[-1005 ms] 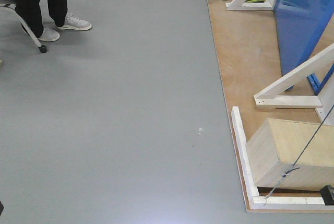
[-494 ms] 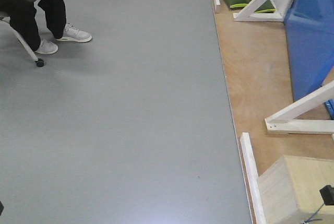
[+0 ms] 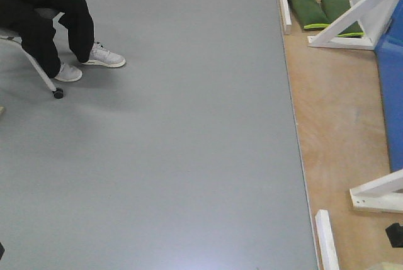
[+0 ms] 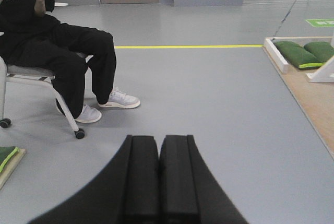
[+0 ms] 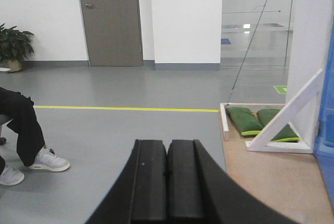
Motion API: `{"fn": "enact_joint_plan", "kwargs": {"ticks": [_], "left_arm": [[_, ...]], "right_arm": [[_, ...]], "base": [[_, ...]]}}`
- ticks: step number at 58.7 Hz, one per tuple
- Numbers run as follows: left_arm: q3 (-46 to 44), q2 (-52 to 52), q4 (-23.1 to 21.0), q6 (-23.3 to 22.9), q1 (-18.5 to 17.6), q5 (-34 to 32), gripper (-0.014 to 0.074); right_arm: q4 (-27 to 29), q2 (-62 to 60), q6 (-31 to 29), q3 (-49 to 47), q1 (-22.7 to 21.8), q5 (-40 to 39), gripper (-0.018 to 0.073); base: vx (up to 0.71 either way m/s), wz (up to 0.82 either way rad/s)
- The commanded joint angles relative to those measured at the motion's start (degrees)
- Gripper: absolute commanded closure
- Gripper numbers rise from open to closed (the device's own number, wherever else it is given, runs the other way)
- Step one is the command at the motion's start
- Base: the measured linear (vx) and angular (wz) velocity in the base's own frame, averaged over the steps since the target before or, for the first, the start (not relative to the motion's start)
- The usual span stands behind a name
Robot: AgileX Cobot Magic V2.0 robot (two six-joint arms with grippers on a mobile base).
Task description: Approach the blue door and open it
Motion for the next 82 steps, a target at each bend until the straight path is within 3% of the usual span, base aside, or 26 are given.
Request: {"fn": "enact_joint_plan", "kwargs": {"ticks": [1,64,82], "left_arm": [[-1.5,-0.7,-0.1,-0.4,-0.4,-4.8,0.0524],[-1.5,-0.7,-0.1,-0.4,-0.4,-4.8,0.0524],[-1.5,-0.7,-0.1,-0.4,-0.4,-4.8,0.0524]], "right_arm": [[-0.6,0.9,-0.1,0.1,-0.4,-4.8,0.0547],[-0.6,0.9,-0.1,0.1,-0.4,-4.8,0.0547],[-0.6,0.9,-0.1,0.1,1.9,-4.8,0.0547]], "base": [[0.44,0.1],[0.4,-0.09],[0.26,-0.28]]}}
